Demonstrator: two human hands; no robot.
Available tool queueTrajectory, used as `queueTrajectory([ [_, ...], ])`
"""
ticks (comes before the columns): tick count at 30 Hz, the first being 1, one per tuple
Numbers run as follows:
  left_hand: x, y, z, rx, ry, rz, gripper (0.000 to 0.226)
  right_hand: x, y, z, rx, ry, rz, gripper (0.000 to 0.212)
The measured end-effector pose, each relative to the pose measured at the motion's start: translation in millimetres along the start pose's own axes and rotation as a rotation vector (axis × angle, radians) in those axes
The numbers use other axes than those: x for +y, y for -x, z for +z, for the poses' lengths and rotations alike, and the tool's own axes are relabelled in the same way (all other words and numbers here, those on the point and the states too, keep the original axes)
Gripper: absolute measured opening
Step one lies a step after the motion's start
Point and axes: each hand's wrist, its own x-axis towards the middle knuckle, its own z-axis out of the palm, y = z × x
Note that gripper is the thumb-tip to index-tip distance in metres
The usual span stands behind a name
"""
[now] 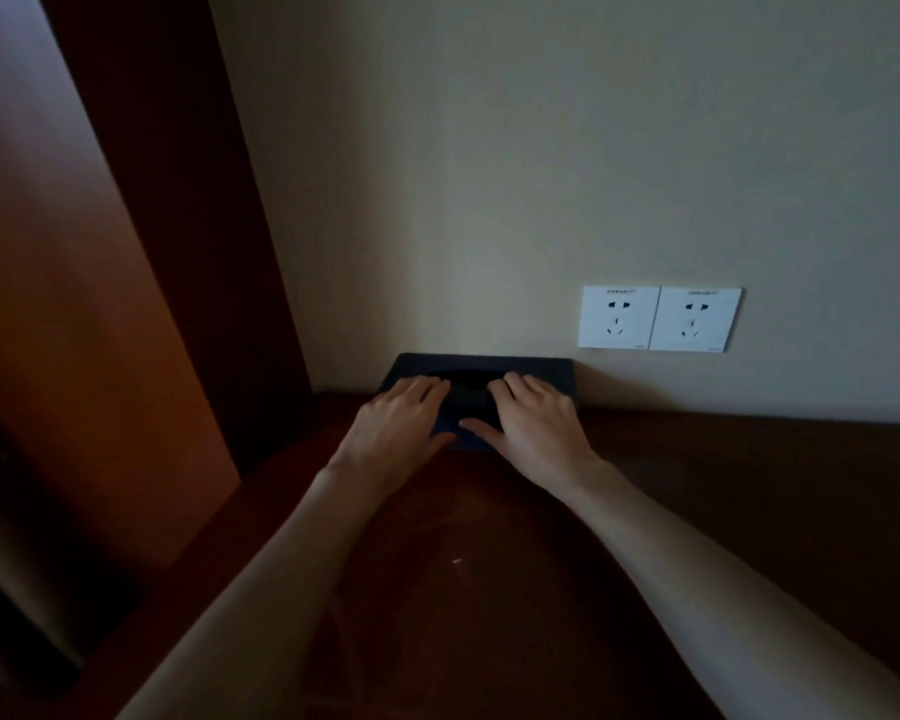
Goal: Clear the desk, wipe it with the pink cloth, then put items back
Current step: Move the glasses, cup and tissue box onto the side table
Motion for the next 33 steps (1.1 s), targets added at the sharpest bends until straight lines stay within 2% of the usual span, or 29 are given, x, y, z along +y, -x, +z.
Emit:
queueTrajectory([
  [5,-20.8,-27.2,10.9,-0.057,-0.074,0.193,0.064,0.1,0.9,-1.3,-0.015,-0.037,0.004,0.057],
  [10,-15.7,-28.9,2.6,-0.125,-0.162,0.187,0.063,-1.6,-7.1,-27.4,-0.247,-0.151,0.041,0.054],
  [13,-8.6,-21.7,-13.6,-0.163,-0.249,0.194,0.067,-9.9,-13.0,-53.6,-0.377,-0.122,0.069,0.053],
  [17,-13.1,10.9,-58.9,-0.120,-0.295,0.220,0.067,-31.1,-3.6,-95.6,-0.379,-0.190,0.096,0.054],
  [25,-53.2,132.5,-182.8,-0.066,-0.344,0.145,0.057,-132.2,2.5,-212.2,-0.311,-0.351,-0.012,0.049],
  [33,-121.0,274.0,-267.8,-0.149,-0.314,0.008,0.053,-275.2,16.4,-275.2,-0.318,-0.503,-0.144,0.052],
])
